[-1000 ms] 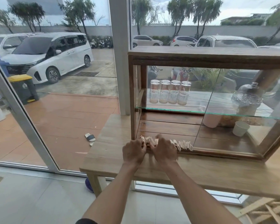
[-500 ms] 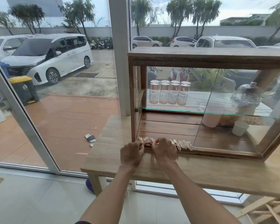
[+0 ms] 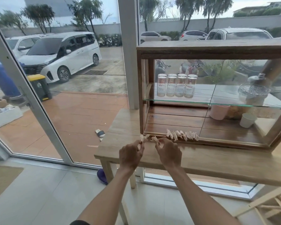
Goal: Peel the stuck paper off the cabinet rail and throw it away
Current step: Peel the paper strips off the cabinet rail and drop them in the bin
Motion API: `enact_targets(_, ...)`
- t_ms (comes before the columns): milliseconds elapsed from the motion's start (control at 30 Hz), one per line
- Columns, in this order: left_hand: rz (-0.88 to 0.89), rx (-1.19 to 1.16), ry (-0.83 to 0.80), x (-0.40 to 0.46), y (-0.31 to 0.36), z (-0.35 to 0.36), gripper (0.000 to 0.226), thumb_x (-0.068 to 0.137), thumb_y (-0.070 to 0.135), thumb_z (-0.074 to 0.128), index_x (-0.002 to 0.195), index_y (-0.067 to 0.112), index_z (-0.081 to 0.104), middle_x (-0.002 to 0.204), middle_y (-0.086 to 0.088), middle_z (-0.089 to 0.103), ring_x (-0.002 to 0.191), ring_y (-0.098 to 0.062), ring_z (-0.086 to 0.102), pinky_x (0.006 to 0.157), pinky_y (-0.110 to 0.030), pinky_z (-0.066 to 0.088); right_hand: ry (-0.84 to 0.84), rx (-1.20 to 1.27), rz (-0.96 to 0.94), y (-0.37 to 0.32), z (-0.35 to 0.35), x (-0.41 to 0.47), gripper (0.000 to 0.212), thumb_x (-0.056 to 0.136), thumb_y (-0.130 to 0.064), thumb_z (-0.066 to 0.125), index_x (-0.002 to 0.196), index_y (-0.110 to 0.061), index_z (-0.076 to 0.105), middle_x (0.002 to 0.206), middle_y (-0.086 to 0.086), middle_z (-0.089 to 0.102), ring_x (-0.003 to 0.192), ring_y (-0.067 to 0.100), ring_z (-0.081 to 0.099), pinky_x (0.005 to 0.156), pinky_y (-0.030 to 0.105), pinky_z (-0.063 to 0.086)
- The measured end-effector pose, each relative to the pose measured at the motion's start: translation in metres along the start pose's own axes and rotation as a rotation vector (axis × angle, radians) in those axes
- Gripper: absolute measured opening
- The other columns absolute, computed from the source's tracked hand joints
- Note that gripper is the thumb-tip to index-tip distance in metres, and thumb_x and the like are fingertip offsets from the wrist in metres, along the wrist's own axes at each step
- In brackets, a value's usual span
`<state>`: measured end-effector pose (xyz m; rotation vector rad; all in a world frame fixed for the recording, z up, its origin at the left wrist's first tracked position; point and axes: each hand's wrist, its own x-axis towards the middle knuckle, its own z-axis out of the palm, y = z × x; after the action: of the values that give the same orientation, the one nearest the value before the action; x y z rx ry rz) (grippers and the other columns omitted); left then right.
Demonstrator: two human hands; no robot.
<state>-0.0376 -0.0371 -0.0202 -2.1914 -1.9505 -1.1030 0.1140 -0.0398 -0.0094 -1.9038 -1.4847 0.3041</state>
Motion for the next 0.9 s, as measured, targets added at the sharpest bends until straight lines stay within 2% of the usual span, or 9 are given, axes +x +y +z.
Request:
enact_targets(133, -0.019, -0.007, 0.005, -0.014, -0.01, -0.011, 0.012, 0.088, 0.032, 0.068, 0.088, 0.021, 0.072, 0.061, -0.001, 0.071, 0.054, -0.022, 0.067, 0.053, -0.03, 0.048, 0.019, 0.009, -0.037, -0.008, 0.007, -0.022, 0.019, 0.086, -0.038, 0.067, 0.103, -0.034, 0.072, 0.086, 0.005, 0.076, 0.086, 0.031, 0.07, 0.07, 0.037, 0.053)
enact_targets(233, -0.035, -0.009, 0.006, -0.024, -0.025, -0.021, 0.014, 0.089, 0.035, 0.066, 0.088, 0.023, 0.071, 0.061, -0.001, 0.07, 0.056, -0.023, 0.067, 0.052, -0.032, 0.052, 0.015, -0.008, -0.071, -0.02, 0.013, -0.036, 0.018, 0.085, -0.039, 0.068, 0.102, -0.035, 0.072, 0.081, 0.004, 0.075, 0.084, 0.03, 0.07, 0.069, 0.039, 0.054)
enact_targets(467, -0.119, 0.02, 0.08, -0.038, -0.097, -0.07, 0.015, 0.088, 0.038, 0.064, 0.091, 0.025, 0.072, 0.062, -0.002, 0.07, 0.061, -0.026, 0.067, 0.058, -0.037, 0.054, -0.006, -0.021, -0.195, -0.078, 0.037, -0.058, 0.018, 0.087, -0.036, 0.067, 0.105, -0.033, 0.07, 0.083, 0.009, 0.075, 0.082, 0.034, 0.07, 0.069, 0.042, 0.057)
enact_targets(633, -0.154, 0.092, 0.124, -0.071, -0.165, -0.108, 0.015, 0.088, 0.038, 0.067, 0.09, 0.025, 0.072, 0.058, -0.002, 0.067, 0.054, -0.027, 0.065, 0.049, -0.032, 0.048, -0.103, 0.047, -0.292, -0.132, 0.087, -0.097, 0.02, 0.088, -0.04, 0.067, 0.106, -0.033, 0.07, 0.08, 0.004, 0.076, 0.078, 0.026, 0.072, 0.066, 0.034, 0.054)
enact_targets(800, -0.271, 0.184, 0.12, -0.133, -0.225, -0.135, 0.011, 0.086, 0.034, 0.07, 0.089, 0.024, 0.073, 0.057, -0.003, 0.068, 0.053, -0.029, 0.064, 0.048, -0.028, 0.042, -0.219, 0.072, -0.345, -0.153, 0.148, -0.15, 0.019, 0.085, -0.042, 0.068, 0.102, -0.035, 0.07, 0.074, 0.0, 0.075, 0.072, 0.024, 0.072, 0.063, 0.038, 0.058)
enact_targets(900, -0.382, 0.208, 0.082, -0.177, -0.261, -0.143, 0.013, 0.086, 0.037, 0.068, 0.089, 0.025, 0.073, 0.056, -0.004, 0.066, 0.053, -0.031, 0.063, 0.049, -0.033, 0.048, -0.328, 0.087, -0.351, -0.155, 0.181, -0.183, 0.017, 0.084, -0.042, 0.066, 0.1, -0.036, 0.069, 0.075, 0.001, 0.075, 0.074, 0.026, 0.071, 0.06, 0.032, 0.052)
